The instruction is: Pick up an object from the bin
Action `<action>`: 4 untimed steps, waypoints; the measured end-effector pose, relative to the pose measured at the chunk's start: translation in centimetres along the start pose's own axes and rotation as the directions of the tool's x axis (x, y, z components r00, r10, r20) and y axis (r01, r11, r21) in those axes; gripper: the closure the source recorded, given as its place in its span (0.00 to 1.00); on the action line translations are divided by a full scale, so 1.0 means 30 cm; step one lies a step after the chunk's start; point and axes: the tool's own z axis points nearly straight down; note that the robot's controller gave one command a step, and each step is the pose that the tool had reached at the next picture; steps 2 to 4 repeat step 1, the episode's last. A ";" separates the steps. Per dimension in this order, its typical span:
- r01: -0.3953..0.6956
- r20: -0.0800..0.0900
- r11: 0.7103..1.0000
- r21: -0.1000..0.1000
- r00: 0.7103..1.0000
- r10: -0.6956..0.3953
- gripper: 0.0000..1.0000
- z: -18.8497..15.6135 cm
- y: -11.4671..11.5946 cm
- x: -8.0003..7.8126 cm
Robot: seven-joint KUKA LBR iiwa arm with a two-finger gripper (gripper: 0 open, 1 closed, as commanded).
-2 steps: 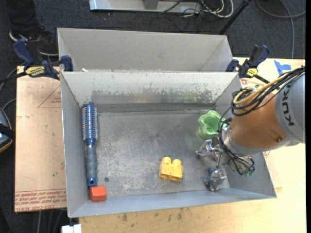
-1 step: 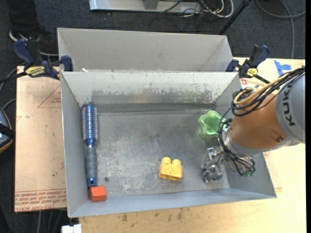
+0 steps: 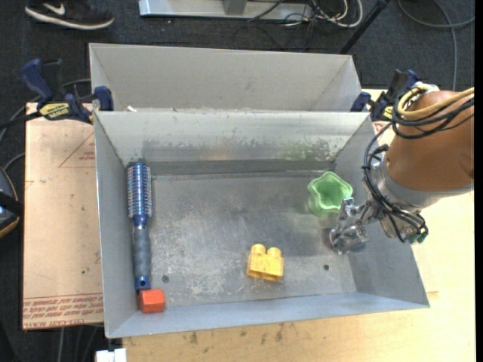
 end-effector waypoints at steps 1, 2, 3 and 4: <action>0.226 -0.003 0.974 0.001 0.974 -0.226 1.00 -0.295 -0.175 0.048; 0.226 -0.003 0.974 0.001 0.974 -0.226 1.00 -0.295 -0.175 0.048; 0.226 -0.003 0.974 0.001 0.974 -0.226 1.00 -0.295 -0.175 0.048; 0.226 -0.003 0.974 0.001 0.974 -0.226 1.00 -0.295 -0.175 0.048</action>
Offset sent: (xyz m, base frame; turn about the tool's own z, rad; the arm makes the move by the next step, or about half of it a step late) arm -0.0068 -0.0525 0.0863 -0.2334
